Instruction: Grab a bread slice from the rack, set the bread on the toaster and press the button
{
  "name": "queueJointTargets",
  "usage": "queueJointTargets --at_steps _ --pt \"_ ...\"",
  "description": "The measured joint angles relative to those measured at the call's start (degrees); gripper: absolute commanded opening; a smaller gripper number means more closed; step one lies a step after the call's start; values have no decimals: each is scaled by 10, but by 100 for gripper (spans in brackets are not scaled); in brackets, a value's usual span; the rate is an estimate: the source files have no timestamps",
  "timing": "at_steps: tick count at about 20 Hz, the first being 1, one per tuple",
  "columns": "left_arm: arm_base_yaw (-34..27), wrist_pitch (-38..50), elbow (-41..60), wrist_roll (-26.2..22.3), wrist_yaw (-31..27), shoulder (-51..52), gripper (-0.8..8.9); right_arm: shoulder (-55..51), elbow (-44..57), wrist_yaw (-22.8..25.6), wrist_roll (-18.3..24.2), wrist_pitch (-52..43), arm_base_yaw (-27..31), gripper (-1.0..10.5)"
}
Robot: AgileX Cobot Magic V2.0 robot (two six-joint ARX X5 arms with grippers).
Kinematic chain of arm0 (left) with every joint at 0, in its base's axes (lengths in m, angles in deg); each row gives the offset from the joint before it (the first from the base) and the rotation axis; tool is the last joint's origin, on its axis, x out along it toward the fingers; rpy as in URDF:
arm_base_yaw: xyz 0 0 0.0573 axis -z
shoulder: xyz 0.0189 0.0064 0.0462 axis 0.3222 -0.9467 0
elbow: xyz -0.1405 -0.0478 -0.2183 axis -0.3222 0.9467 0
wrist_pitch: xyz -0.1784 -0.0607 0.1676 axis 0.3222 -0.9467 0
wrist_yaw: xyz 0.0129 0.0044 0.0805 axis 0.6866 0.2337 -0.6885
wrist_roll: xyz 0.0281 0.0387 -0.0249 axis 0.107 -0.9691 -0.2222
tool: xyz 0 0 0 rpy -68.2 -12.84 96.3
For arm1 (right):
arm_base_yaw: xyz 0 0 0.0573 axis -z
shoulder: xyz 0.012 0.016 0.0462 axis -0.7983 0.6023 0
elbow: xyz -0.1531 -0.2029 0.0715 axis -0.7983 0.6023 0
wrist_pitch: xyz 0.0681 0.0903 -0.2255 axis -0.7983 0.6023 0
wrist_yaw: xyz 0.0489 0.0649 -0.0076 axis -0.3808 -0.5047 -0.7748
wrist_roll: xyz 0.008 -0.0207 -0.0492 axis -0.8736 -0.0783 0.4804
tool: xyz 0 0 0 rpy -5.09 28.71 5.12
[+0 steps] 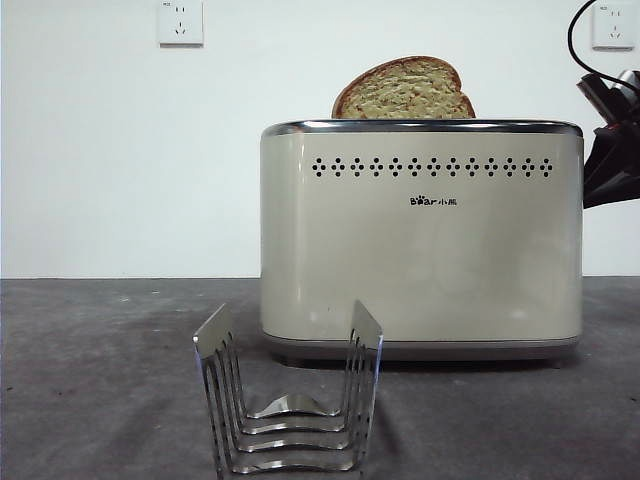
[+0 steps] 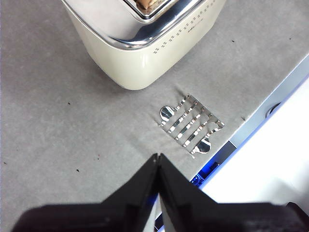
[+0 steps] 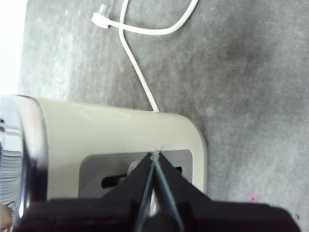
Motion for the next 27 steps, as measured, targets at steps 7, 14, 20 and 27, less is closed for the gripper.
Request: queueJointTargets --at_steps 7,14,20,27 --pt "0 0 0 0 0 0 -8 0 -1 7 8 3 -2 -7" --pt "0 0 0 0 0 0 -8 -15 1 15 6 -13 -5 -7" --pt "0 0 0 0 0 0 -8 -62 2 4 0 12 11 -8" --pt "0 0 0 0 0 0 -8 -63 2 11 5 49 7 -8"
